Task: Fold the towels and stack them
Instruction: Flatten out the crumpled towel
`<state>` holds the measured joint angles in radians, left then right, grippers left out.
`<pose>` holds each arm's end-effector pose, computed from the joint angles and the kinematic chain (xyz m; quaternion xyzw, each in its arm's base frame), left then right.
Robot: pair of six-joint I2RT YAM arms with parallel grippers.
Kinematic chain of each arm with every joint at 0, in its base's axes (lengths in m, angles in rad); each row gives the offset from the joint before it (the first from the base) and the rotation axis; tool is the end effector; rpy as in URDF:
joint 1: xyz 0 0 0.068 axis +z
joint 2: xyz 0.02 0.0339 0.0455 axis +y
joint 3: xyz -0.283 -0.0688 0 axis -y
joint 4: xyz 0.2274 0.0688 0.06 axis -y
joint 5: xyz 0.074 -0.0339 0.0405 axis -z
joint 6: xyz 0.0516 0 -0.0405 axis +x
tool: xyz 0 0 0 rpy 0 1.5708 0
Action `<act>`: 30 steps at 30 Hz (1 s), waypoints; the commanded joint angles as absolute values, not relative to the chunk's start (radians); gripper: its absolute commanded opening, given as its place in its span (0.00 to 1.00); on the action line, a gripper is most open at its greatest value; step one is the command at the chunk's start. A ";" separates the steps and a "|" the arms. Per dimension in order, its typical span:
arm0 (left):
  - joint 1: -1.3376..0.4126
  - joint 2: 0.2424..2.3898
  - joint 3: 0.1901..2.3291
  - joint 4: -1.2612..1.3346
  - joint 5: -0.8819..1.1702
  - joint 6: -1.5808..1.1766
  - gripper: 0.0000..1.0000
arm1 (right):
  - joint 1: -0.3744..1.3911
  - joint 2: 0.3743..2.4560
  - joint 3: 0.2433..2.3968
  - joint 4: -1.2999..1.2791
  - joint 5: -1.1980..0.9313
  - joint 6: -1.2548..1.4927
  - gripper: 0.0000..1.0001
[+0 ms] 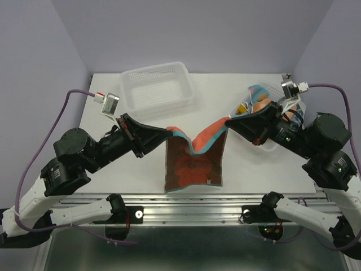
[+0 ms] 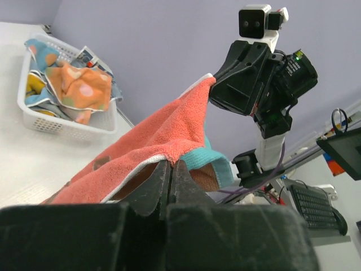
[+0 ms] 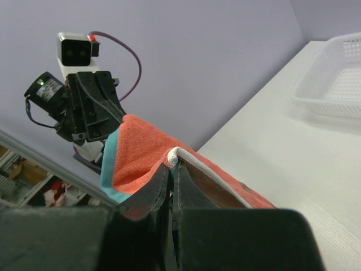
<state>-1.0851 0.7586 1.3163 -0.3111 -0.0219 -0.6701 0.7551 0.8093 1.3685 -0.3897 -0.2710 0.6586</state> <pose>0.0466 -0.0858 0.5101 0.1182 0.6033 -0.6023 0.5091 0.0689 0.0838 0.5107 -0.1340 0.6331 0.5581 0.5194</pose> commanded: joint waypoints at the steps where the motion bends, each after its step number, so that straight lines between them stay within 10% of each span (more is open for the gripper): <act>1: -1.088 0.767 1.354 -0.239 0.055 -0.657 0.00 | 0.764 0.782 1.424 -0.334 -0.338 0.692 0.01; 17: -1.042 0.860 1.206 -0.276 -0.446 -0.695 0.00 | 0.764 0.788 1.203 -0.341 0.168 0.594 0.01; 30: -0.569 1.172 1.195 -0.115 -0.081 -0.535 0.00 | 0.765 0.952 1.132 -0.229 0.492 0.495 0.01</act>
